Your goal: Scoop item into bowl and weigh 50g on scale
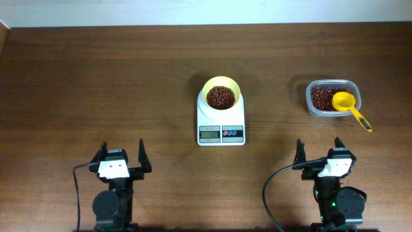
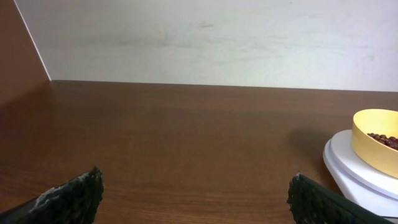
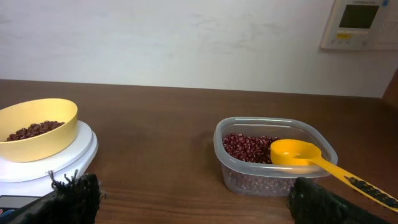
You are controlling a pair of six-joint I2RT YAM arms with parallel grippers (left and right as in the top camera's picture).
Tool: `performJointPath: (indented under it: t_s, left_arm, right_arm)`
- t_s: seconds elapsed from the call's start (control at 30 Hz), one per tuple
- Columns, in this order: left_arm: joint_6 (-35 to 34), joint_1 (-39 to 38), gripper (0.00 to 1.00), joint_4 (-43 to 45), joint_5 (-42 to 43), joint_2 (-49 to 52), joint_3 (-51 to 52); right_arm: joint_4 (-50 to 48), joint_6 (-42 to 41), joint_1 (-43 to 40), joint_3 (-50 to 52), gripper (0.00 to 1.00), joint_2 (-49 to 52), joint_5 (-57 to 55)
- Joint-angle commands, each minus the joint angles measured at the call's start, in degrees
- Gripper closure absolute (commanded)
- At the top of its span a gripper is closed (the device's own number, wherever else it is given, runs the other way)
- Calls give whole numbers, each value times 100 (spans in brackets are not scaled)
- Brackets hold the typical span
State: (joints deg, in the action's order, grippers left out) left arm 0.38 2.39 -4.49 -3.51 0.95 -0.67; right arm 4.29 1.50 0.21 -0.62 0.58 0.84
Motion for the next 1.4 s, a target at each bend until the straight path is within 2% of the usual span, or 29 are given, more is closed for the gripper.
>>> performJointPath:
  t_s: [0.0,0.1,1.37]
  left_arm:
    - [48,39,1,-17,-144,-68,20]
    - [273,39,1,-15,-55,-68,20]
    - [271,39,1,-9,-39,-61,17]
  right_arm:
    - [37,-20,48,31,1,-39,-66]
    - [37,-20,48,31,1,-39,-68]
    - [37,-22,48,31,1,-39,-66]
